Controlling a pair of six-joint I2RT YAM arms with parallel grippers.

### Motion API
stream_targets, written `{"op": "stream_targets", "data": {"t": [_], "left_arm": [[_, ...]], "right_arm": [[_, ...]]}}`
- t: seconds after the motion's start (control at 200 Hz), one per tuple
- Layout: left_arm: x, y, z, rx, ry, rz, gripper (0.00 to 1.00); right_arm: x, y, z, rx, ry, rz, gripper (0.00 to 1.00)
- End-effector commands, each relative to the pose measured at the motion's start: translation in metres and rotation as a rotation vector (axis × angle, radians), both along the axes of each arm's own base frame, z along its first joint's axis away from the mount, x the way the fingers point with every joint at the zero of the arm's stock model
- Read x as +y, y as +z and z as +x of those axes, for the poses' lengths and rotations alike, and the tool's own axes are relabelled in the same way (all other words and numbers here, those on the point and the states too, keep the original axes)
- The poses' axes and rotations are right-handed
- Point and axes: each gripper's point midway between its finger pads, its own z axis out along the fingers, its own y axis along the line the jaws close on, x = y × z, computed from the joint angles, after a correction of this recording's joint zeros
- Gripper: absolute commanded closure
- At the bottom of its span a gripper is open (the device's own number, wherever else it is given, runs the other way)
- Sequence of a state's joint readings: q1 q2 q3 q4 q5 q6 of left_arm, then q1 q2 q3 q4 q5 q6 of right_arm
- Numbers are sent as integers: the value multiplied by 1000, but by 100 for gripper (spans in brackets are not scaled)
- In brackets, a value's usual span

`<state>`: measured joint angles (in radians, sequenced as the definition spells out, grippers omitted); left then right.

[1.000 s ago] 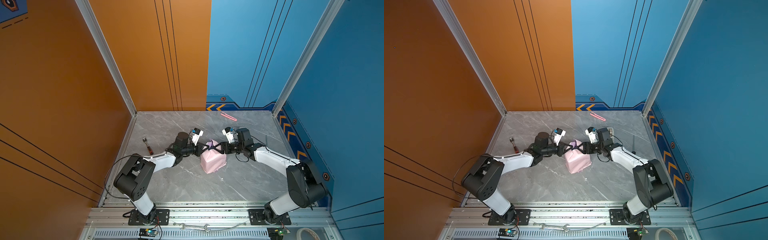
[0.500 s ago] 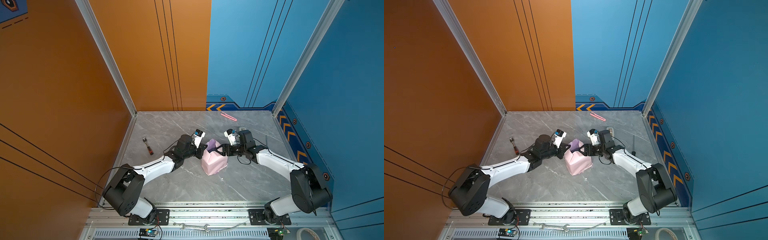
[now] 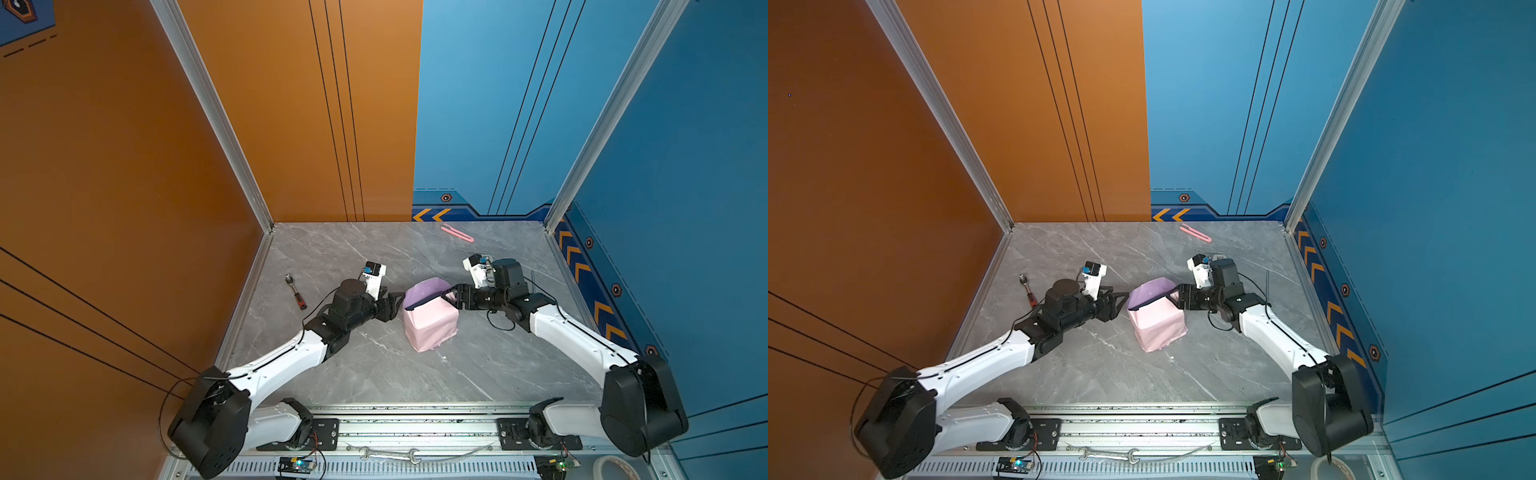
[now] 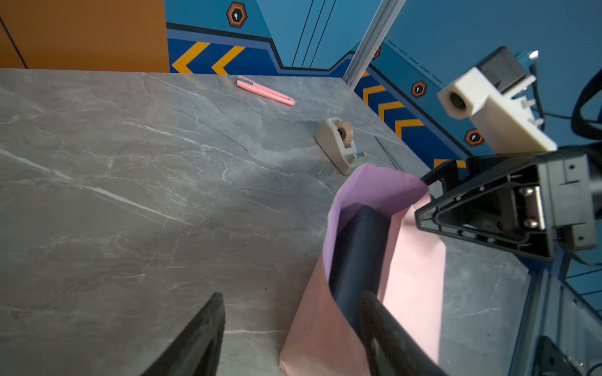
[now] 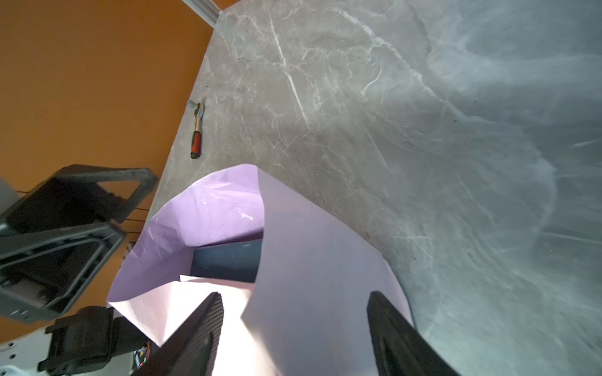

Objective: Wrap the gift box in paper

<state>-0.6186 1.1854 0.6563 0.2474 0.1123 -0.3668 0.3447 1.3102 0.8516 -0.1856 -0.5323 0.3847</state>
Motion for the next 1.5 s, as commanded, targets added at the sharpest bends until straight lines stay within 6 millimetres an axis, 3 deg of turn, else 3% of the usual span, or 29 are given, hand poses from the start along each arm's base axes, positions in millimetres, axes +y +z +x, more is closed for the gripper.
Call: {"op": "stream_targets", "data": {"t": [0.0,0.04,0.225,0.35,0.421,0.661,0.816,0.881,0.971,1.066,1.252,1.382,1.497], "left_arm": [[14,-12,-18,91,107,70,33],[15,-12,-25,112,130,89,33],[5,-9,-53,157,180,132,32],[-6,-26,-63,206,174,174,31],[-13,-34,-63,222,172,179,33],[-43,-33,-48,206,164,132,40],[-54,-29,-43,195,157,95,52],[-56,-26,-42,194,155,87,52],[-59,-21,-41,187,148,60,44],[-62,-20,-40,188,150,45,44],[-60,-31,-34,208,181,61,57],[-63,-30,-33,214,177,78,75],[-64,-17,-29,197,176,70,93]], "right_arm": [[-25,-4,-7,-16,-87,-258,27],[-33,-3,-9,-31,-121,-343,27],[-25,12,-16,-139,-122,-484,26],[-20,5,-13,-123,-102,-479,26],[-16,-2,-12,-107,-84,-465,27],[0,-8,-9,-87,-45,-365,33],[1,-14,-14,-69,-41,-346,43],[0,-15,-17,-62,-40,-344,44],[-3,-18,-18,-53,-55,-342,42],[-7,-19,-18,-46,-78,-341,44],[-10,-21,-17,-39,-107,-322,48],[-11,-18,-17,-42,-121,-314,62],[-10,-6,-17,-69,-133,-284,74]]}}
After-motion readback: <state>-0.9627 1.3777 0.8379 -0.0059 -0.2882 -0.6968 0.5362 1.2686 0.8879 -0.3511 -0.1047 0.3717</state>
